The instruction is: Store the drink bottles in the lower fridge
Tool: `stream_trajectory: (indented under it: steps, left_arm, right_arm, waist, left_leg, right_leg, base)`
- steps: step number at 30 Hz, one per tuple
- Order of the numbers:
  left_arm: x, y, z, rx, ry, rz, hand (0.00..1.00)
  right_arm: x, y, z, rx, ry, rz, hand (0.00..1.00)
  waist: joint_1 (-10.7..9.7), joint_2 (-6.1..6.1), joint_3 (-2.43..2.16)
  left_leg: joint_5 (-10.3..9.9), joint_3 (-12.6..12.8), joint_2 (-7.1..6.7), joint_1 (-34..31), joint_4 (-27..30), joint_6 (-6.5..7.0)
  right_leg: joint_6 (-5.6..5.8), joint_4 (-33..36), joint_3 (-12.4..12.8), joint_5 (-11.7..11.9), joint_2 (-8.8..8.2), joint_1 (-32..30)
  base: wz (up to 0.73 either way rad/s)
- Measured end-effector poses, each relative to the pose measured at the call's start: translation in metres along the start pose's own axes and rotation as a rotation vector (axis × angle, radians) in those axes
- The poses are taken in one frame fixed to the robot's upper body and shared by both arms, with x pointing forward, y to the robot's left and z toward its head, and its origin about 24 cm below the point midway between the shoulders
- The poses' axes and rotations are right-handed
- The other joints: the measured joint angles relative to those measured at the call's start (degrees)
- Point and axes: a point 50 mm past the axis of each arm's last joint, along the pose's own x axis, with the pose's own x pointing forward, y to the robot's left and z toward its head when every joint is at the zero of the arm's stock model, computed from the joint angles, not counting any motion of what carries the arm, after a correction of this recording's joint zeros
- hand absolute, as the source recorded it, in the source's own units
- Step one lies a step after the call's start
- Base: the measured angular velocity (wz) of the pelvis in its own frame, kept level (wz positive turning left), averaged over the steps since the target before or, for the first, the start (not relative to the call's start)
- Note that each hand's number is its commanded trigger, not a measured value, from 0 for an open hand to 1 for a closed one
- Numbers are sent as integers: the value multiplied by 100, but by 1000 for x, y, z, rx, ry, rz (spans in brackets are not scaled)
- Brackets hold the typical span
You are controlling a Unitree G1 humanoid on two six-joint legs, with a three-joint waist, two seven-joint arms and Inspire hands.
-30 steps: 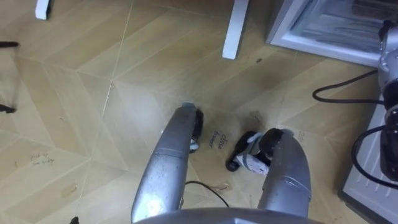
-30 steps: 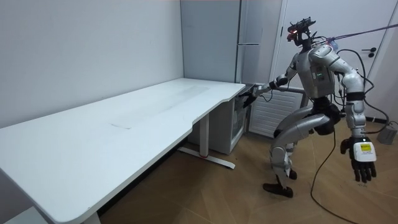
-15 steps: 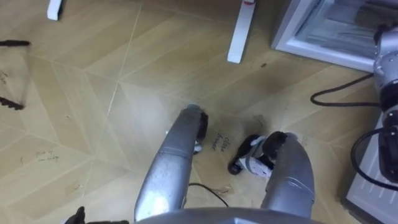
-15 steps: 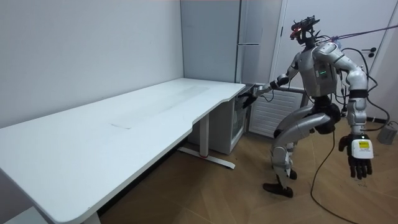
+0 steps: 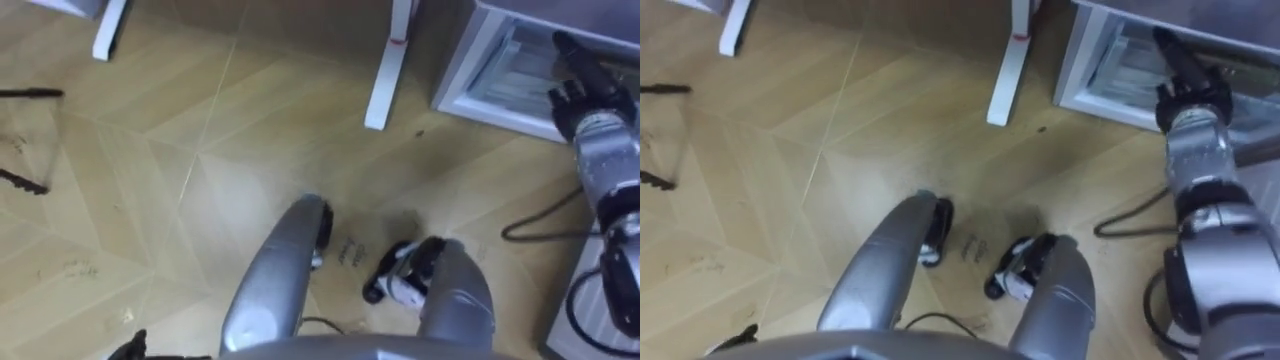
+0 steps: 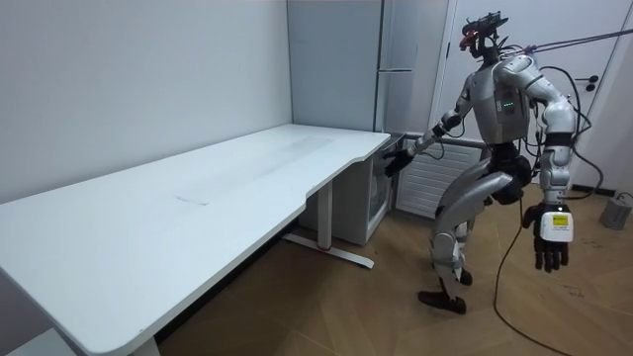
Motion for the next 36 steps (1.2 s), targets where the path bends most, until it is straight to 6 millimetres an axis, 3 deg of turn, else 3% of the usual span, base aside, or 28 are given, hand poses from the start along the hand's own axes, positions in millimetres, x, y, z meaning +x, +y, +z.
stream_trajectory:
  steps: [5,9,15,17,21,23,25,28,36]
  left_arm:
    - [5,4,12,-20,-28,23,0]
    - [8,4,6,-68,6,49,0]
    - [10,-6,-3,-143,44,67,0]
    - [13,-16,0,-151,39,51,0]
    - [13,-25,-5,-129,45,40,0]
    - [13,-27,-8,-103,57,47,0]
    - [12,-27,-13,-91,72,52,0]
    - [10,-29,-23,-101,96,60,0]
    - [5,-23,-40,-103,176,91,0]
  right_arm:
    - [-8,-29,-17,-52,81,20,0]
    - [-20,-62,-32,-83,139,2,0]
    - [-73,-141,-98,-73,334,-195,0]
    - [-99,-167,-120,-162,444,-273,0]
    - [-131,-195,-141,-392,620,-329,0]
    - [-141,-202,-146,-521,692,-331,0]
    - [-148,-206,-151,-626,747,-326,0]
    - [-150,-209,-151,-707,769,-329,0]
    - [-153,-206,-161,-800,785,-320,0]
  waist:
    - [-127,-38,0]
    - [-414,-102,-42]
    - [-753,-153,-155]
    - [-811,-118,-190]
    - [-882,-98,-219]
    - [-932,-101,-219]
    - [-964,-182,-193]
    - [-967,-168,-230]
    - [-1091,-302,-243]
  left_leg:
    - [8,120,31,457,-369,132]
    - [14,192,57,907,-739,249]
    - [-5,297,163,1936,-1419,324]
    - [2,383,156,2315,-1693,343]
    - [20,625,151,2975,-2161,369]
    - [38,689,131,3313,-2369,371]
    - [55,768,114,3701,-2608,358]
    - [55,838,119,4076,-2808,358]
    - [56,908,85,4696,-3190,356]
  right_leg:
    - [225,-509,-4,137,97,504]
    - [438,-1084,-11,304,238,1024]
    - [660,-2243,-56,646,590,2195]
    - [728,-2562,25,743,642,2542]
    - [797,-2967,211,855,693,3052]
    - [826,-3139,255,888,707,3318]
    - [860,-3370,312,922,738,3646]
    - [903,-3725,334,1011,797,4013]
    - [987,-4184,409,1127,875,4627]
  base:
    - [-1]
    - [0]
    - [-6]
    - [-17]
    - [-27]
    - [-16]
    - [-16]
    - [-11]
    - [-4]
